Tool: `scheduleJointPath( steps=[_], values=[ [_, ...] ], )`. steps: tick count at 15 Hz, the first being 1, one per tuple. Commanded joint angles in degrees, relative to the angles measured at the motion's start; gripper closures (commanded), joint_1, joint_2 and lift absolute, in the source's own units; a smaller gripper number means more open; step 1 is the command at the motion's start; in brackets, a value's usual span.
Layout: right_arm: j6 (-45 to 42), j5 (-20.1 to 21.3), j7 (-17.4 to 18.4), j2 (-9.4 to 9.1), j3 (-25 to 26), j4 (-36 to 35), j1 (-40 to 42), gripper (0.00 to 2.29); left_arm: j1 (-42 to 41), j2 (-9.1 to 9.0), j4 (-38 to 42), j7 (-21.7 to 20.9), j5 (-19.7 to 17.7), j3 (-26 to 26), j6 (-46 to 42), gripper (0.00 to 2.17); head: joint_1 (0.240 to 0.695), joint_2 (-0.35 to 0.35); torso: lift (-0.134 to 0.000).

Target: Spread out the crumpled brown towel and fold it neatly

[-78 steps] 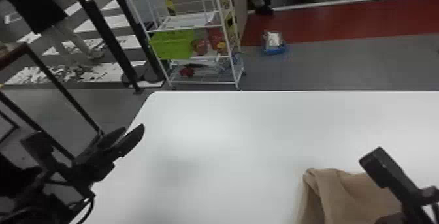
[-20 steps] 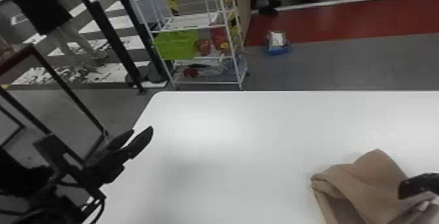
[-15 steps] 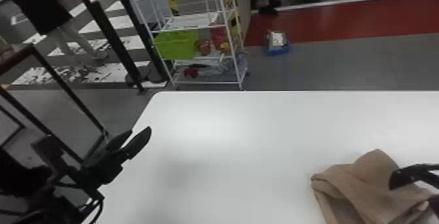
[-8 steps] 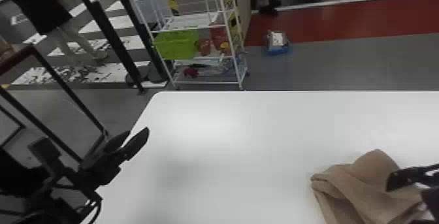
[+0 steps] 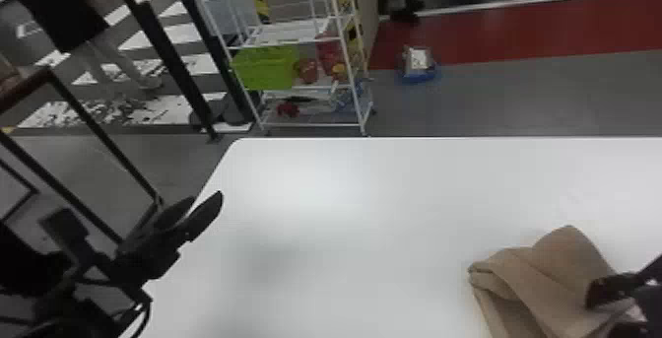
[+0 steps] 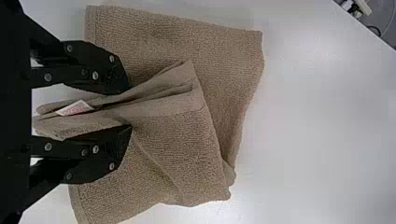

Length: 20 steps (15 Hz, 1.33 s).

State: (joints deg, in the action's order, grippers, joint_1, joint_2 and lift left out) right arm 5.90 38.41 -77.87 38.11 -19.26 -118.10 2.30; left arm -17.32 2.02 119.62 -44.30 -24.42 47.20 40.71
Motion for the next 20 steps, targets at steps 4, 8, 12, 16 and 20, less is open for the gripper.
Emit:
scheduleJointPath(
  steps=[4, 8, 12, 16, 20],
  values=[
    [2.50, -5.45, -0.45, -1.46, 3.18, -0.11, -1.94, 1.36, -1.76, -0.09, 1.40, -1.49, -0.98, -0.35, -0.49, 0.09, 0.695, 0.350, -0.122],
    [6.36, -5.28, -0.45, -1.55, 2.39, -1.96, -1.59, 1.40, -3.43, -0.09, 2.98, -2.55, -1.24, -0.09, -0.85, 0.09, 0.695, 0.350, -0.122],
    [6.36, -2.82, -0.45, 0.12, 0.46, -3.71, 1.13, 1.06, -3.43, -0.09, 2.98, -2.02, -1.24, -0.35, -1.20, 0.09, 0.695, 0.350, -0.122],
    [6.72, -1.06, -0.45, 0.39, -0.42, -3.89, 2.27, 0.66, -3.43, -0.17, 2.98, -1.67, -1.24, -0.61, -1.20, 0.09, 0.695, 0.350, -0.122],
    [6.72, -0.18, -0.45, 0.48, -1.30, -3.80, 2.71, 0.66, -3.43, -0.17, 2.89, -1.58, -1.24, -0.44, -1.20, 0.09, 0.695, 0.350, -0.122]
  ],
)
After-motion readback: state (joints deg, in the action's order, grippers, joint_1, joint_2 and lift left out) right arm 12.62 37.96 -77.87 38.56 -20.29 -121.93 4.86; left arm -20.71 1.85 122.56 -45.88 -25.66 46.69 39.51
